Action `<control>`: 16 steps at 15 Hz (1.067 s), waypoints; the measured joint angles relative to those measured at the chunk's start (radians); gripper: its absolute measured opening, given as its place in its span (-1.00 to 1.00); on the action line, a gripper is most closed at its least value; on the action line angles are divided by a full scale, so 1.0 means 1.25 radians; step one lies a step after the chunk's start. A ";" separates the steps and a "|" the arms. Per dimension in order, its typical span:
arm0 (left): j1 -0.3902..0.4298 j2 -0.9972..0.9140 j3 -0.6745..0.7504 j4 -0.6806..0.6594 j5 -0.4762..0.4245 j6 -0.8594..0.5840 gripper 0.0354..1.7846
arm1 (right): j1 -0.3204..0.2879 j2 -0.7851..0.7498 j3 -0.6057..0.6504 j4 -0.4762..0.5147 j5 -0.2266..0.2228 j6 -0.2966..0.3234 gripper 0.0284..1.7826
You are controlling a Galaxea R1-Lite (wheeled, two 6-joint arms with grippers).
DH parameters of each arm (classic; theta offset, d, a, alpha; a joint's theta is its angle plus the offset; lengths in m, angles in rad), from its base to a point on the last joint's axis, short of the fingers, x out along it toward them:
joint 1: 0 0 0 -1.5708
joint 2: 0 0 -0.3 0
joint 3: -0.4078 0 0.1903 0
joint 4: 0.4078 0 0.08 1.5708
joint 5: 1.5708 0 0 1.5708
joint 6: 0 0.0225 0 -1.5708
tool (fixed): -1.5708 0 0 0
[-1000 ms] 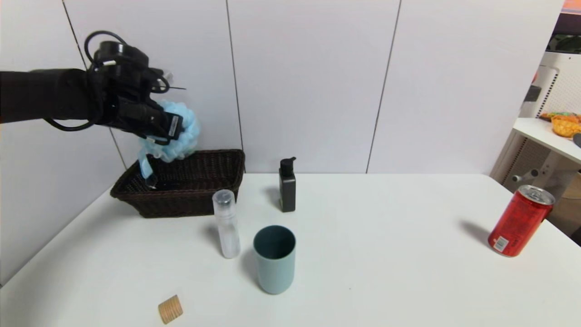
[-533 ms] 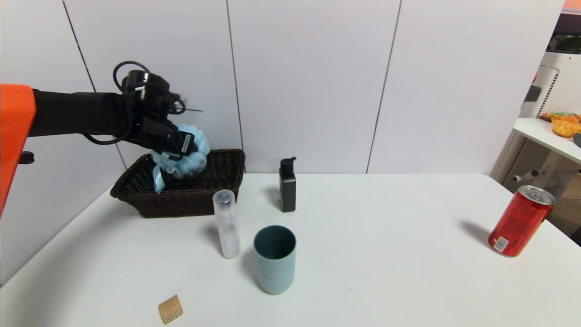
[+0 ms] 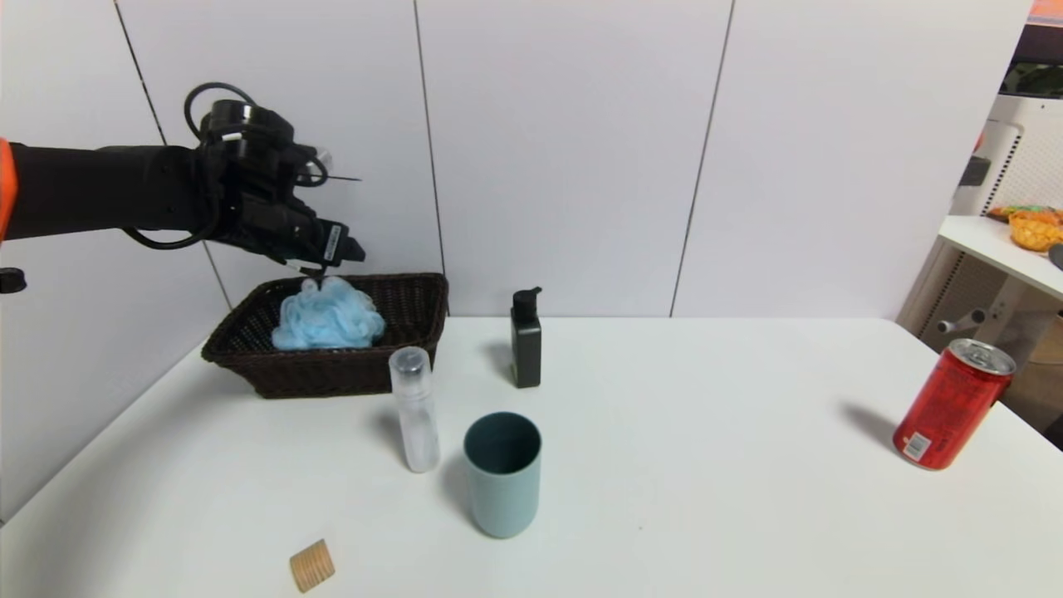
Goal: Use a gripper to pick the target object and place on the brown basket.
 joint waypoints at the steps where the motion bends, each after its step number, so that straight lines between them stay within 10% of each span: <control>1: 0.000 -0.016 0.002 0.000 -0.008 0.000 0.69 | 0.000 0.000 0.000 0.000 0.000 0.000 0.90; 8: 0.005 -0.317 0.174 -0.002 -0.008 -0.004 0.82 | 0.000 0.000 0.000 0.000 0.000 0.000 0.90; 16: 0.050 -0.883 0.843 -0.100 -0.008 -0.017 0.87 | 0.000 0.000 0.000 0.000 0.000 0.000 0.90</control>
